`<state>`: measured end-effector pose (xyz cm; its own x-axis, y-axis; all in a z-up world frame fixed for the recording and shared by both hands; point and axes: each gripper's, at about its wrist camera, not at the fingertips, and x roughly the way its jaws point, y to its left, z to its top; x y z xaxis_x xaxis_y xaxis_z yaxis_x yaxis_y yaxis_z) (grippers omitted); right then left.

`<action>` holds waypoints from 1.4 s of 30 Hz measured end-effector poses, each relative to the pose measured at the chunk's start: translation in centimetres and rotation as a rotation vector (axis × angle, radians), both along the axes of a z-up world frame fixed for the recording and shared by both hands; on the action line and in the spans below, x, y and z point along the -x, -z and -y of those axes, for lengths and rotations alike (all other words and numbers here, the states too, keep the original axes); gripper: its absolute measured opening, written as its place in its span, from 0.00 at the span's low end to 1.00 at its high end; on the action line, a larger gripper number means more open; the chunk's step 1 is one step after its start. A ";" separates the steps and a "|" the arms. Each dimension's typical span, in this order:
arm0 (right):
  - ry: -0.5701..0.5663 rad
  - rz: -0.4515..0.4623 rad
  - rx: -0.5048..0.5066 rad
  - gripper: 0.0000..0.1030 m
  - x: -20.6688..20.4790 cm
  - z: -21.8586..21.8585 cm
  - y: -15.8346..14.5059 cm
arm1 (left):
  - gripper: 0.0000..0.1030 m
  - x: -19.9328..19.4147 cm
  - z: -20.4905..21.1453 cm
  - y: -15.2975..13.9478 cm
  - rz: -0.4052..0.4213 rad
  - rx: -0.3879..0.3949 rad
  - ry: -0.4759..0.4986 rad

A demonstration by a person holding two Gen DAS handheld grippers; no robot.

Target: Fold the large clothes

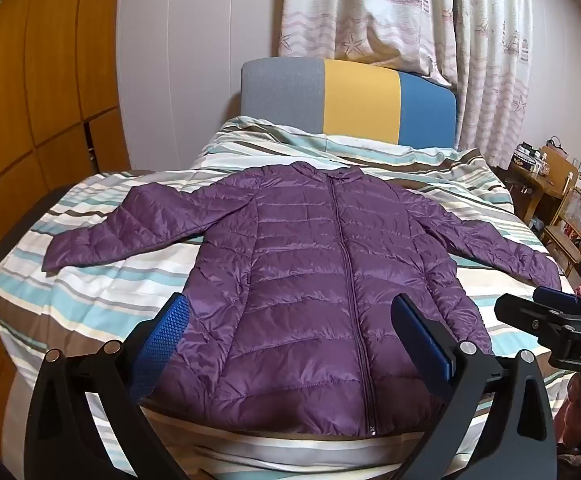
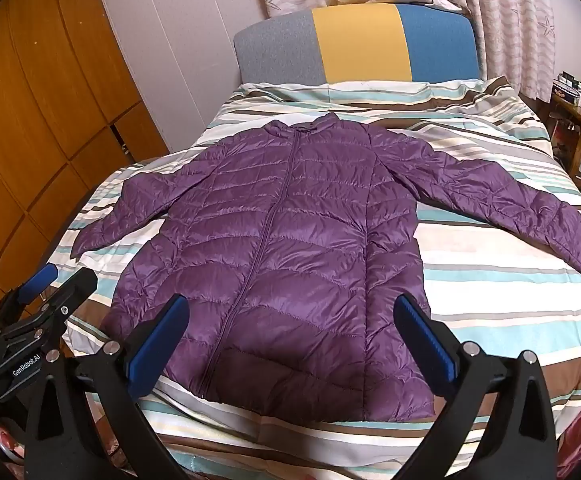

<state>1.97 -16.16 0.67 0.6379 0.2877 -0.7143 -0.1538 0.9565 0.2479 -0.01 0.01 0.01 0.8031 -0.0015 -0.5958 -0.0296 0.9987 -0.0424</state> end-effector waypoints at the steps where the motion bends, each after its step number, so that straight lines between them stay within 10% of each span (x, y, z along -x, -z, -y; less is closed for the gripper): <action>1: -0.001 -0.002 0.001 0.98 0.0 0.0 0.0 | 0.97 0.0 0.0 0.0 -0.001 -0.003 -0.001; 42: 0.003 -0.006 0.000 0.98 -0.1 0.1 0.1 | 0.97 -0.6 -0.4 1.3 -0.074 0.027 -0.019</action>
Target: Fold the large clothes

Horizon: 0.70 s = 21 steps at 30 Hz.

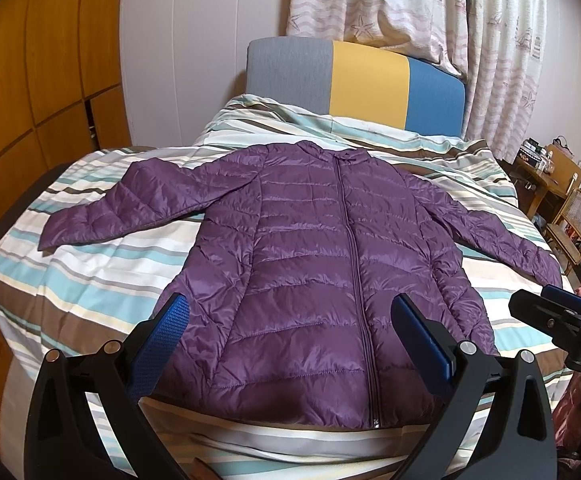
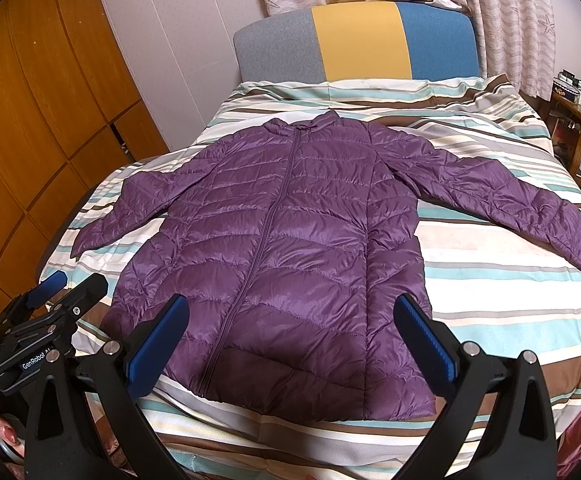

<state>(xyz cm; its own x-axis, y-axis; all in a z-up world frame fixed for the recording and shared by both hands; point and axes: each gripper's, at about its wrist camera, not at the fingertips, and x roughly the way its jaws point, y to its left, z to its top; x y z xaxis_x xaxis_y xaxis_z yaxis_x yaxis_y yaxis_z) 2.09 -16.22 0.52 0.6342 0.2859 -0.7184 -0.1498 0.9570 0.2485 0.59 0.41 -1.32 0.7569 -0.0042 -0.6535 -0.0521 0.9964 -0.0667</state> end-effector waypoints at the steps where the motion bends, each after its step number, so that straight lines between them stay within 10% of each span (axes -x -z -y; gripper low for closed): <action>1: 0.000 0.000 0.000 0.98 0.0 0.0 0.0 | 0.97 0.0 0.0 0.0 -0.001 0.000 0.000; 21: -0.001 -0.005 -0.001 0.98 -0.1 0.0 0.2 | 0.97 -0.1 -0.3 0.5 -0.025 0.005 -0.003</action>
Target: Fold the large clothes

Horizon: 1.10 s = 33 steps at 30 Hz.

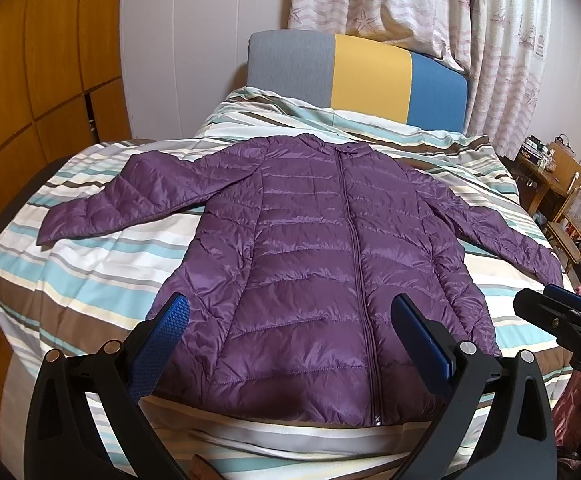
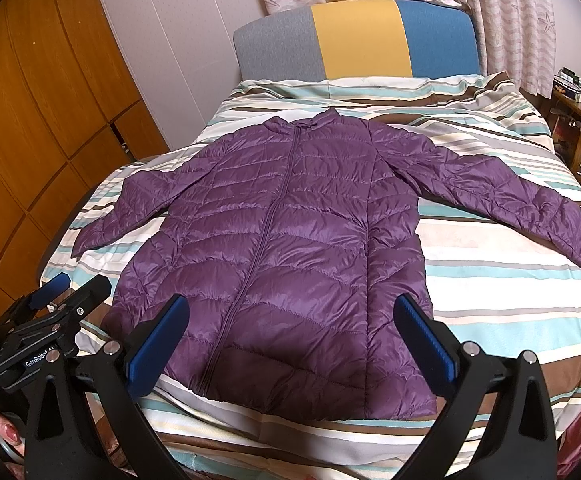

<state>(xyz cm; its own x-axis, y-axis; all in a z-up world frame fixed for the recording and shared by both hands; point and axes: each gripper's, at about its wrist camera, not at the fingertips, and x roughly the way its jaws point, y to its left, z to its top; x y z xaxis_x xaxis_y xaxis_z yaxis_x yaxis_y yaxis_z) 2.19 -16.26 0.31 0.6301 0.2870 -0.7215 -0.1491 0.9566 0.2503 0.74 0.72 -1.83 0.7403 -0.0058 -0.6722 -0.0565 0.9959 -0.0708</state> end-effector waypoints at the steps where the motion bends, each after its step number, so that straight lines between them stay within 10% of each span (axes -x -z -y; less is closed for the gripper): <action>1: 0.001 -0.001 -0.001 0.98 0.0 0.0 0.0 | 0.97 0.0 0.0 0.0 -0.002 0.001 -0.001; 22: -0.028 -0.019 -0.069 0.98 -1.2 0.5 1.5 | 0.97 -2.4 -0.7 1.4 -0.106 0.047 0.002; 33: 0.365 -0.134 -0.091 0.98 -5.4 11.9 8.8 | 0.97 -10.7 -4.5 6.4 -0.188 0.157 -0.042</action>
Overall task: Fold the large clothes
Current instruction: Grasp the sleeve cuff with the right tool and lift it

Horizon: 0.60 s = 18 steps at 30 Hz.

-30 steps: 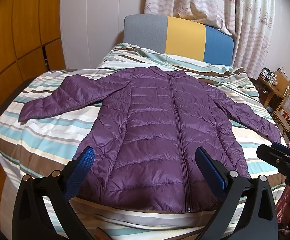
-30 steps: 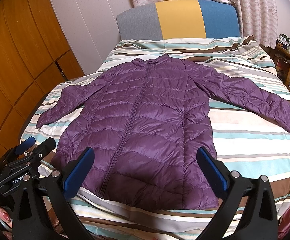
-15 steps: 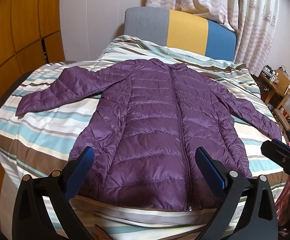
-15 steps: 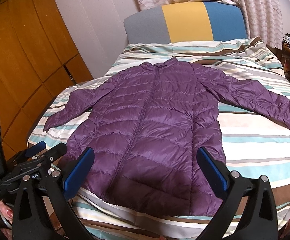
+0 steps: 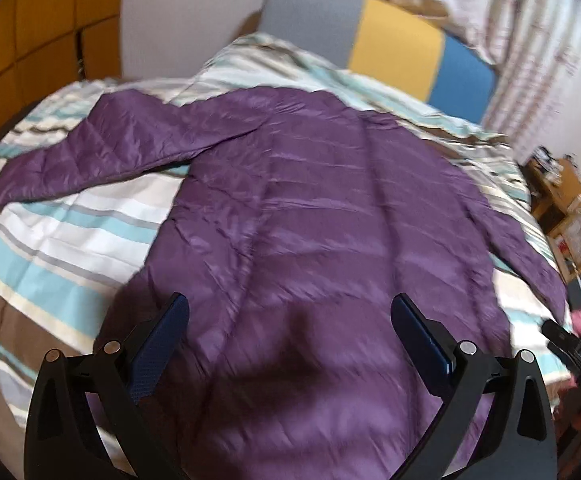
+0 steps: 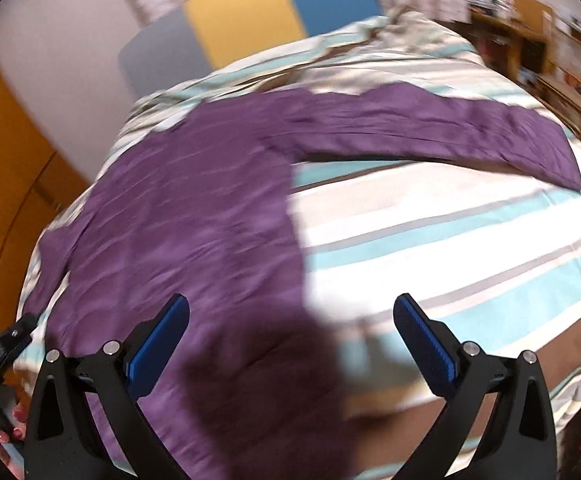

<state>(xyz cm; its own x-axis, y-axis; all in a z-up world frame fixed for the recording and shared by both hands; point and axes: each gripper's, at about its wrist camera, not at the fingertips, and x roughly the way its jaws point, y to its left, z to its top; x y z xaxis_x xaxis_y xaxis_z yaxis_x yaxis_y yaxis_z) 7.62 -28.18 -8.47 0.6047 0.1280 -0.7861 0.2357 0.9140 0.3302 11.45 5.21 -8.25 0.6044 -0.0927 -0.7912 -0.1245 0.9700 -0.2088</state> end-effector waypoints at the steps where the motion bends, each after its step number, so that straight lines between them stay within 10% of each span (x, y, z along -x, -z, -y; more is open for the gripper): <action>1: 0.051 0.001 -0.012 0.98 -0.2 1.6 0.8 | 0.97 -1.0 -0.5 0.5 -0.014 0.004 -0.011; 18: 0.599 0.095 -0.274 0.75 -2.8 18.9 5.2 | 0.97 -11.9 -5.2 6.3 -0.075 -0.249 -0.183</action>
